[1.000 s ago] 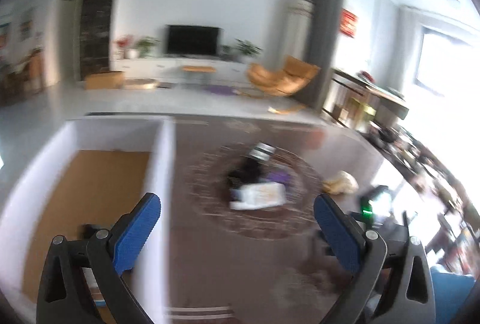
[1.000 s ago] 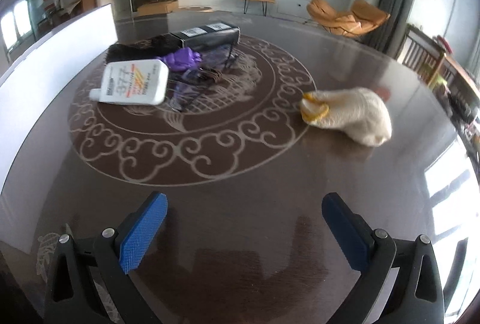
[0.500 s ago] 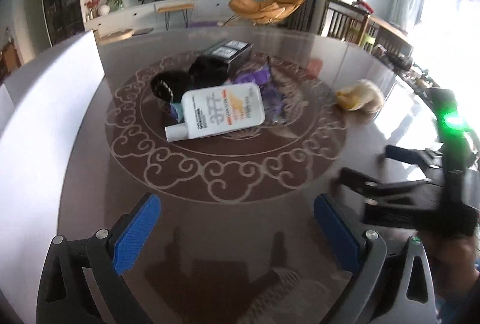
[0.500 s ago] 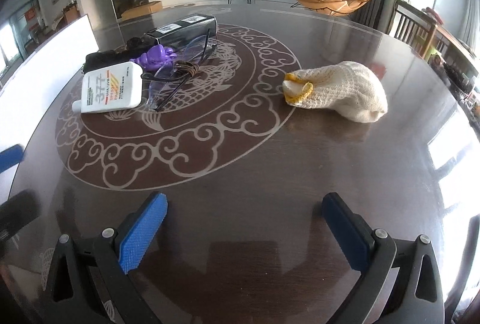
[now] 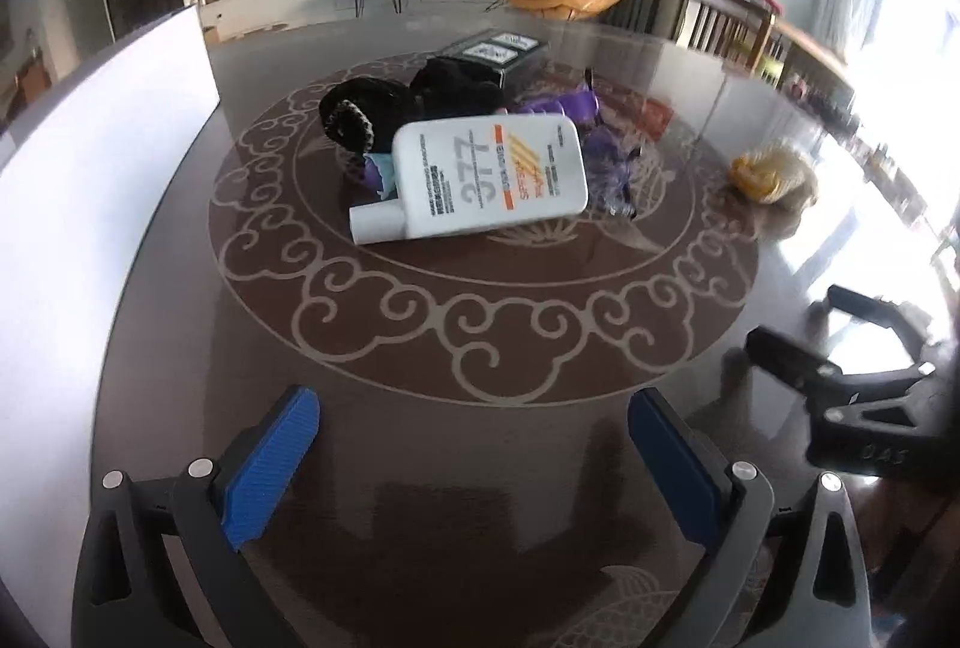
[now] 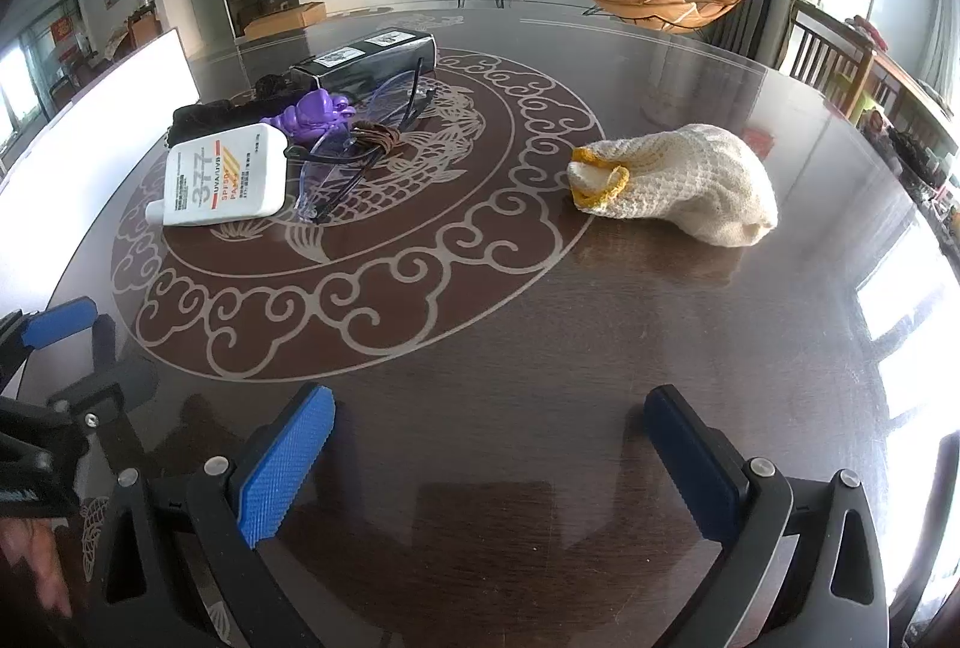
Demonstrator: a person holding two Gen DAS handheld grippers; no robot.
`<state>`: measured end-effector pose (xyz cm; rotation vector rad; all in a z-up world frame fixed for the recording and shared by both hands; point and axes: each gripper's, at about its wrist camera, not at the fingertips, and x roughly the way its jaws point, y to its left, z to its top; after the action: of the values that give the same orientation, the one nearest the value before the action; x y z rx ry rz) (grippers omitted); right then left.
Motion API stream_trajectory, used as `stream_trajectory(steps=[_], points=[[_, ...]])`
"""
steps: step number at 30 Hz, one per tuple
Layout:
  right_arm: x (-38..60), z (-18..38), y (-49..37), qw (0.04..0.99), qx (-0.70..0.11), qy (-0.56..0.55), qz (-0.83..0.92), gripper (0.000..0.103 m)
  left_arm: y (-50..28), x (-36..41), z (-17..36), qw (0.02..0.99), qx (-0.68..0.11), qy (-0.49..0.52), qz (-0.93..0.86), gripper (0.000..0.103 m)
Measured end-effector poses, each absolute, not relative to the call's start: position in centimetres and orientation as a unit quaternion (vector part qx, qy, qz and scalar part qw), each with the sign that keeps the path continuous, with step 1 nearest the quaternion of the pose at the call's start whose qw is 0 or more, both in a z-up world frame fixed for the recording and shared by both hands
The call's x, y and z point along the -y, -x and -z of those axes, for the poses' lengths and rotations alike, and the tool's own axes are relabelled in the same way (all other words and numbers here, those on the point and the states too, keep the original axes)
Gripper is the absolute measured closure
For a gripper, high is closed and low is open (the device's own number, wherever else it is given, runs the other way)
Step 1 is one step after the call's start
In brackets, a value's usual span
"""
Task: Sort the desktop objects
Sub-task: 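Move the left tool down toward the white sunscreen bottle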
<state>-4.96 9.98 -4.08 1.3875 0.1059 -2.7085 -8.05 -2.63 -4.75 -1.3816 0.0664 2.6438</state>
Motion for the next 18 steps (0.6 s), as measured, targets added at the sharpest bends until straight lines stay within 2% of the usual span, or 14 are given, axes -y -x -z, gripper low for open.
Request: stream_trajectory(steps=[18], points=[[-9.94,4.03,4.88,0.048,-0.036,-0.454,0.889,0.000,8.08,2.29,4.84,0.077,-0.037,0.465,-0.881,0.000]])
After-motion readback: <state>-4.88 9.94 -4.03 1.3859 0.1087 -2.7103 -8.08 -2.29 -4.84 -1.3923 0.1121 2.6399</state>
